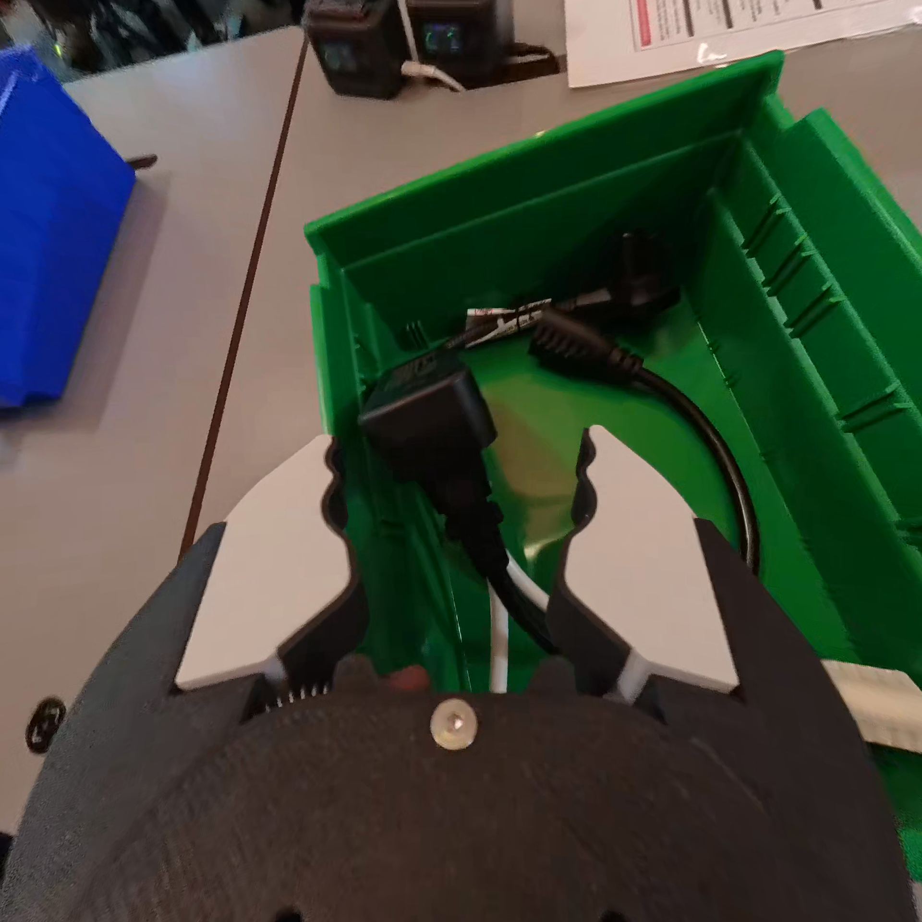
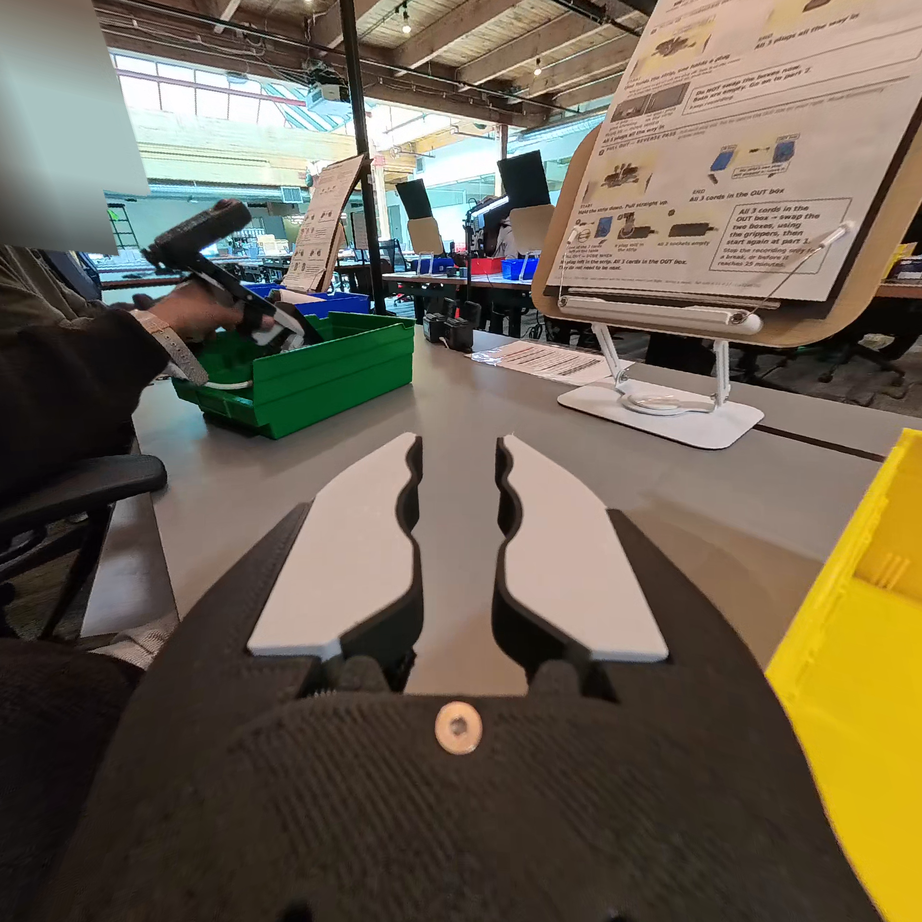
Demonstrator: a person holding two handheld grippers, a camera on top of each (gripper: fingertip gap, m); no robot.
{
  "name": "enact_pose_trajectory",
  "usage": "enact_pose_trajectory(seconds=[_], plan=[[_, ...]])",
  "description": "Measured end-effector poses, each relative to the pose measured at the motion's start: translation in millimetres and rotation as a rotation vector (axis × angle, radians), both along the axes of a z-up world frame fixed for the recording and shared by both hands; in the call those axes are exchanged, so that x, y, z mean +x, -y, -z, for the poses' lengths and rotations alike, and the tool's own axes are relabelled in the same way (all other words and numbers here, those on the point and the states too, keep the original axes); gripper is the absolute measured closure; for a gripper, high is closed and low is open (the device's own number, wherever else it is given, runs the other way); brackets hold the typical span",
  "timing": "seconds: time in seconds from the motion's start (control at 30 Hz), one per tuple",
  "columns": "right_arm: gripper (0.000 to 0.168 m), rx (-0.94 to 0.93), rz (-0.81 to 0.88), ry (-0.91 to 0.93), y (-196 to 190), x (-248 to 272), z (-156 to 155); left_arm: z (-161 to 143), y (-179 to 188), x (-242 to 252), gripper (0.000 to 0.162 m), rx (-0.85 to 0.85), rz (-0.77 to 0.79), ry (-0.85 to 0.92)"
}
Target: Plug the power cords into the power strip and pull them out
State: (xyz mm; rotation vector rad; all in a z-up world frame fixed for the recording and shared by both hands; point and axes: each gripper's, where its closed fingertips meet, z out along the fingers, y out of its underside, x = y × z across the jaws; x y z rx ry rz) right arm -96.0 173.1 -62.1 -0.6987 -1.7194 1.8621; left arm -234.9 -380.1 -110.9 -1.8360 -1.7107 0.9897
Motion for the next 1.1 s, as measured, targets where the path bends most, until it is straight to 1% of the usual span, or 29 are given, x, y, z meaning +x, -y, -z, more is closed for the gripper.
enact_pose_trajectory(seconds=[0.03, 0.07, 0.1, 0.13, 0.17, 0.3, 0.4, 0.5, 0.57, 0.63, 0.73, 0.83, 0.97, 1.03, 1.1], plan=[[0.140, 0.006, -0.001, 0.003, 0.9, -0.8, 1.4, -1.3, -2.7, -3.8, 0.079, -0.018, 0.020, -0.017], [0.140, 0.014, -0.003, 0.005, 1.9, -1.4, 2.8, -2.7, -4.5, -7.0, 0.083, -0.037, 0.034, -0.030], [0.140, 0.023, -0.004, 0.007, 2.6, -1.8, 4.2, -3.7, -3.4, -8.4, 0.093, -0.063, 0.034, -0.033], [0.140, 0.030, -0.004, 0.007, 3.1, -1.8, 5.2, -5.5, -0.5, -8.4, 0.110, -0.090, 0.025, -0.033], [0.140, 0.036, -0.003, 0.006, 3.4, -1.8, 5.8, -6.4, -0.1, -8.3, 0.113, -0.096, 0.028, -0.031], [0.140, 0.051, 0.002, 0.002, 3.3, -1.3, 6.7, -12.3, -2.8, -7.5, 0.113, -0.095, 0.043, -0.055], [0.141, 0.048, 0.002, 0.005, 3.5, -0.7, 6.5, -34.3, -11.2, -5.3, 0.114, -0.134, 0.059, -0.116], [0.141, 0.052, 0.003, -0.001, 4.2, 0.6, 5.6, -76.9, -23.6, 2.1, 0.114, -0.234, 0.066, -0.202], [0.141, 0.059, 0.003, -0.005, 5.1, 1.3, 5.8, -110.3, -33.3, 11.3, 0.114, -0.327, 0.067, -0.265], [0.142, 0.065, 0.002, -0.007, 6.4, 1.9, 6.2, -144.8, -46.3, 23.4, 0.114, -0.378, 0.076, -0.349], [0.142, 0.071, 0.001, -0.012, 8.0, 3.1, 6.1, -192.7, -69.0, 45.6, 0.115, -0.382, 0.110, -0.494], [0.142, 0.075, 0.003, -0.020, 8.9, 4.0, 5.0, -235.3, -95.2, 73.4, 0.115, -0.341, 0.168, -0.644], [0.143, 0.082, 0.000, -0.023, 11.7, 5.0, 5.4, -292.4, -133.5, 128.1, 0.116, -0.352, 0.232, -0.825], [0.143, 0.086, -0.003, -0.026, 13.8, 6.1, 5.3, -312.5, -150.7, 157.8, 0.117, -0.344, 0.266, -0.883], [0.143, 0.083, -0.010, -0.031, 16.4, 7.8, 4.0, -325.3, -168.4, 183.5, 0.117, -0.314, 0.324, -0.927]])
